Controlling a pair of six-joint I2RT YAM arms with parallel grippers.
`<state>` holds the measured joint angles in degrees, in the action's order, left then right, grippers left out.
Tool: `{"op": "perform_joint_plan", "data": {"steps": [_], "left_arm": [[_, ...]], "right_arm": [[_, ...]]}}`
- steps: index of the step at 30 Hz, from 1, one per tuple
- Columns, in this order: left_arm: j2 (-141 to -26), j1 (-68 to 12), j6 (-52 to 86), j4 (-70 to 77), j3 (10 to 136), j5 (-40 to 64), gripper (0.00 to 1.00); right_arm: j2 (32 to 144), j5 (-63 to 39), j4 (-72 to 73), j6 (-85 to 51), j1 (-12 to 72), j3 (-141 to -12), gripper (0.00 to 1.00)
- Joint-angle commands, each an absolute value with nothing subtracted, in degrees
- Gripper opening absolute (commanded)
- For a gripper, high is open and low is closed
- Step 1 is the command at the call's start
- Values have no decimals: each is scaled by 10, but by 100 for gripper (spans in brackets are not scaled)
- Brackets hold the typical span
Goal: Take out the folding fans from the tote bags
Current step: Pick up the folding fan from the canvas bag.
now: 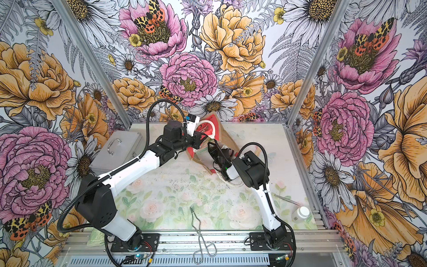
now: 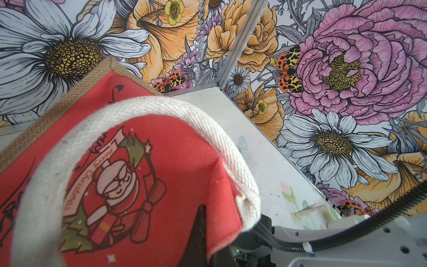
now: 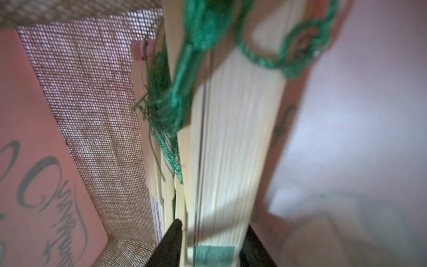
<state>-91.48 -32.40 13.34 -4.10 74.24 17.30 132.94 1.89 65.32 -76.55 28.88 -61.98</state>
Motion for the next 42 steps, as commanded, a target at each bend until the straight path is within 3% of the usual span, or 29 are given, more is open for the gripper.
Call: {"op": "perform_joint_plan", "data": {"steps": [1, 20, 42], "left_arm": [[-894, -316, 140, -29, 751, 187, 0], [-926, -309, 166, -36, 768, 185, 0], [-968, -280, 204, -65, 820, 201, 0]], "right_arm": [[1359, 46, 707, -771, 267, -628, 37], [1365, -21, 798, -700, 275, -656, 23], [1305, -43, 797, -498, 349, -630, 18]]}}
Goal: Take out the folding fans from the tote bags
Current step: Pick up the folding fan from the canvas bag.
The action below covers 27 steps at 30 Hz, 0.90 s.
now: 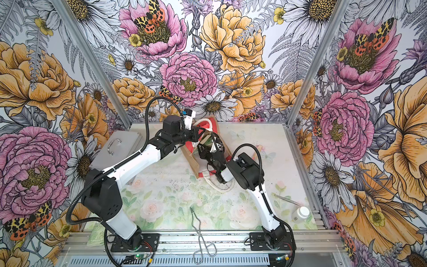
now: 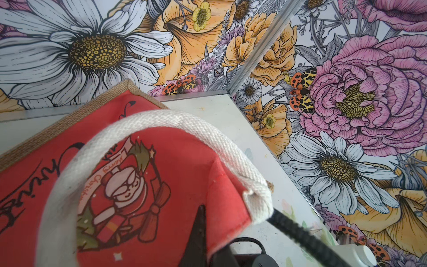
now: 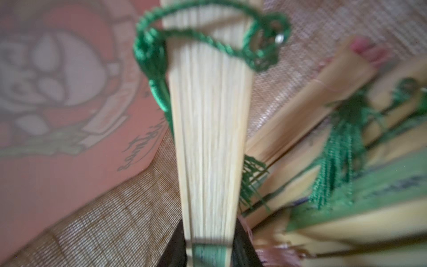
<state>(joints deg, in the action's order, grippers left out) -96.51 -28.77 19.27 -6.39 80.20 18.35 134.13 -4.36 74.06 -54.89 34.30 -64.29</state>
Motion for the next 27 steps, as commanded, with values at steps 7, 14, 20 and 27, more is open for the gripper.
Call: {"op": "perform_joint_plan", "data": {"steps": [7, 14, 20, 27], "left_arm": [[-969, -276, 207, -69, 824, 201, 0], [-970, -262, 216, -89, 838, 190, 0], [-968, -250, 223, -91, 834, 181, 0], [-962, -249, 227, -87, 825, 169, 0]], "right_arm": [[1277, -25, 797, -455, 359, -604, 17], [1233, -15, 795, -387, 378, -558, 13], [1175, -6, 795, -311, 402, -503, 11], [1092, 13, 795, -249, 430, -430, 9]]}}
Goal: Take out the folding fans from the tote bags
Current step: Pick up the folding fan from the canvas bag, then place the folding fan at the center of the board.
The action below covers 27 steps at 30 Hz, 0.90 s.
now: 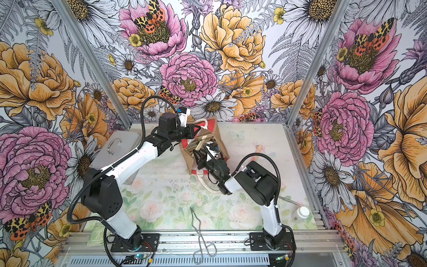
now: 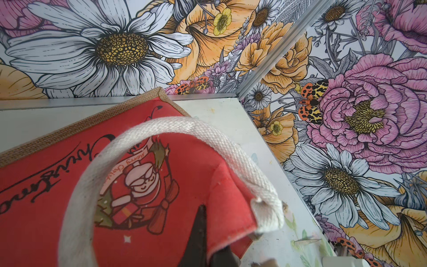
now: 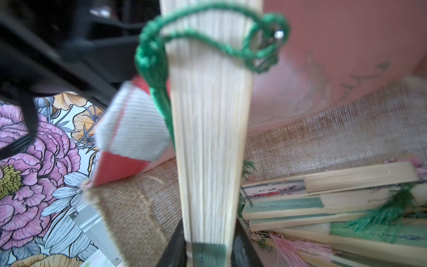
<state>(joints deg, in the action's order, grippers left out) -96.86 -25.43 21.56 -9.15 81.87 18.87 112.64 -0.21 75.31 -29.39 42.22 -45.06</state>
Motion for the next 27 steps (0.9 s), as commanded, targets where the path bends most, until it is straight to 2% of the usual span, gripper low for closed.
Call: {"op": "perform_joint_plan", "data": {"steps": [1, 10, 14, 17, 22, 27], "left_arm": [[-962, -249, 229, -87, 825, 169, 0], [-957, -248, 223, -90, 820, 150, 0], [-956, -247, 220, -91, 819, 146, 0], [-954, -247, 217, -91, 817, 146, 0], [-946, -246, 211, -91, 808, 141, 0], [-932, -241, 199, -90, 797, 138, 0]], "right_arm": [[1079, 14, 795, -244, 433, -419, 9], [952, 8, 769, -220, 440, -340, 4], [877, -19, 701, -218, 440, -332, 2], [809, -19, 622, -212, 440, -331, 2], [669, 39, 442, -191, 433, -338, 1], [513, 107, 221, -217, 382, -360, 0]]}}
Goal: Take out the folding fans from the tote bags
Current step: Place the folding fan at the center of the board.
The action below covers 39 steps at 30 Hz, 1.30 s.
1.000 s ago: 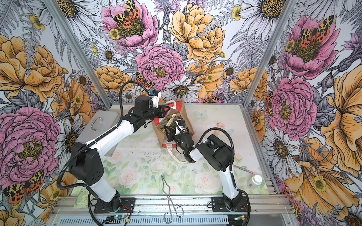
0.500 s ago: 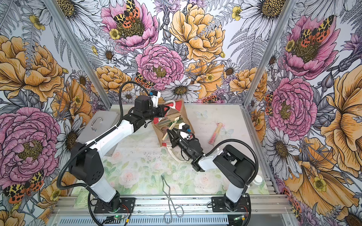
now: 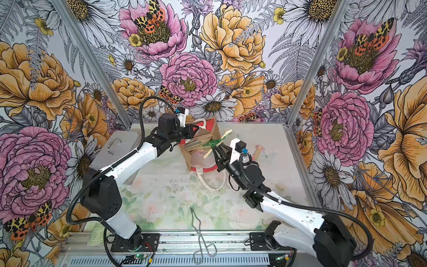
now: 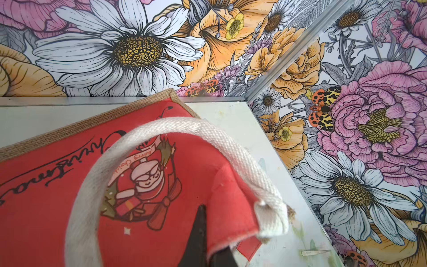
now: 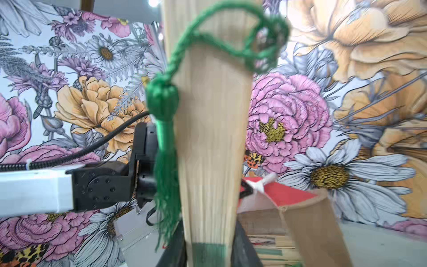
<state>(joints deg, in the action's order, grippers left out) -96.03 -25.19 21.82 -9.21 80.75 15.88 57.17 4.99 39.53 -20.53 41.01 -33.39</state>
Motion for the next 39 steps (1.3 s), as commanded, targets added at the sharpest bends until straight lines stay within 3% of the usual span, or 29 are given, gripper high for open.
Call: {"op": "perform_joint_plan", "data": {"steps": [1, 6, 11, 23, 30, 32, 35, 39], "left_arm": [[-930, -241, 195, -88, 795, 137, 0], [-916, -241, 170, -82, 788, 141, 0], [-915, -242, 161, -81, 789, 149, 0], [-912, -256, 147, -80, 792, 145, 0], [-903, -266, 134, -80, 788, 135, 0], [-900, -267, 132, -81, 787, 133, 0], [-897, -270, 131, -81, 786, 132, 0], [-892, -272, 131, -81, 782, 128, 0]], "right_arm": [[490, 115, 175, -227, 365, -369, 0], [435, 166, -73, -281, 276, -432, 0], [490, 132, -201, -348, 186, -472, 0], [772, -54, -238, -389, 55, -548, 0], [907, -107, -237, -383, 16, -608, 0], [937, -112, -238, -382, 10, -623, 6], [967, -117, -239, -384, 1, -639, 25], [971, -119, -247, -384, -5, -646, 39]]}}
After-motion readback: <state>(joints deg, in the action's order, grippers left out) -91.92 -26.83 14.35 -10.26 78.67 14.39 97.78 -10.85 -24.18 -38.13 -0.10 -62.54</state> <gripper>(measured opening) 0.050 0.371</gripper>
